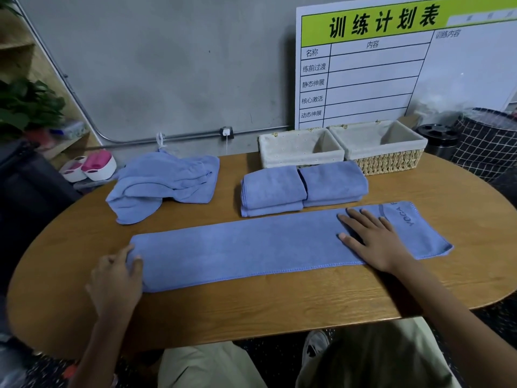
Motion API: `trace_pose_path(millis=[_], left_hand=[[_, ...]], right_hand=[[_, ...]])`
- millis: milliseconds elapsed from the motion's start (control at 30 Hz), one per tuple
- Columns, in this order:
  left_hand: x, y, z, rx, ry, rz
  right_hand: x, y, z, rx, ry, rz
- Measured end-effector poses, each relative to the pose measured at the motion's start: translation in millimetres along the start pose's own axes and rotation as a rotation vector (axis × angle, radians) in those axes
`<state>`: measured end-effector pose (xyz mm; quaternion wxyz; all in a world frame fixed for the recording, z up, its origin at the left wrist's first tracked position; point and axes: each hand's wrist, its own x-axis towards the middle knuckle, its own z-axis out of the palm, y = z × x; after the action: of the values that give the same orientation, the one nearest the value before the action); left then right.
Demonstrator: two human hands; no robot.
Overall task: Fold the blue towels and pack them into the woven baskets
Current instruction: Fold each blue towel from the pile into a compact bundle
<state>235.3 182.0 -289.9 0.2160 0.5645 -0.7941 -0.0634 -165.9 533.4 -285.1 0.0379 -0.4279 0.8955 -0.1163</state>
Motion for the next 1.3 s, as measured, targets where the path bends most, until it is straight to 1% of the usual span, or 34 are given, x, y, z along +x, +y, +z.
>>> trace_pose_path(millis=[200,433,500,633,733,800,867,933,967,1000,1033,1100,1167,1200,1300], left_hand=[[2.2,-3.3,-0.6,-0.157,0.049,0.033],[-2.9,-4.6,-7.4,-0.237,0.108,0.102],[-1.7,-9.8,-11.4,-0.237,0.099,0.099],[2.1,-13.0,-21.7,-0.235,0.05,0.029],[4.9,-12.4,-23.2,-0.135,-0.031,-0.012],[3.6,-11.9,-22.1,-0.05,-0.076,-0.003],[1.4,-10.6,-21.9,0.053,-0.045,0.068],[-0.2,1.1,-22.1,0.127,0.068,0.226],[-1.9,16.9,-20.9,0.113,0.107,0.297],[-4.7,38.1,-17.8,0.064,0.097,0.357],[-7.3,61.7,-11.8,-0.009,0.053,0.412],[-11.3,105.0,7.6,-0.072,-0.129,0.456],[-10.9,125.9,30.3,0.054,-0.33,0.402],[-8.7,126.7,38.6,0.137,-0.389,0.373],[-3.5,117.2,40.1,0.246,-0.422,0.342]], right_hand=[[-0.5,-0.9,0.7,0.01,0.008,-0.003],[-0.6,1.7,1.1,-0.005,0.011,-0.005],[-0.6,1.3,1.2,-0.004,0.013,-0.003],[-0.4,0.7,1.3,0.005,0.016,0.0],[-0.3,0.8,0.2,0.005,0.02,0.0],[-0.3,1.3,-0.4,0.004,0.021,-0.001],[-0.1,1.4,0.2,0.002,0.021,-0.003],[-0.3,0.9,1.6,-0.007,0.028,-0.001],[-0.3,0.3,1.5,-0.016,0.03,0.0],[-0.1,-0.7,0.9,-0.03,0.027,-0.002],[0.6,-1.4,0.0,-0.043,0.023,-0.006],[0.9,0.1,-1.4,-0.046,0.018,-0.008],[0.0,6.5,-1.8,-0.021,0.015,-0.003],[-1.0,11.1,-1.8,-0.011,0.016,0.003],[-5.7,28.9,-5.0,-0.003,0.014,0.043]])
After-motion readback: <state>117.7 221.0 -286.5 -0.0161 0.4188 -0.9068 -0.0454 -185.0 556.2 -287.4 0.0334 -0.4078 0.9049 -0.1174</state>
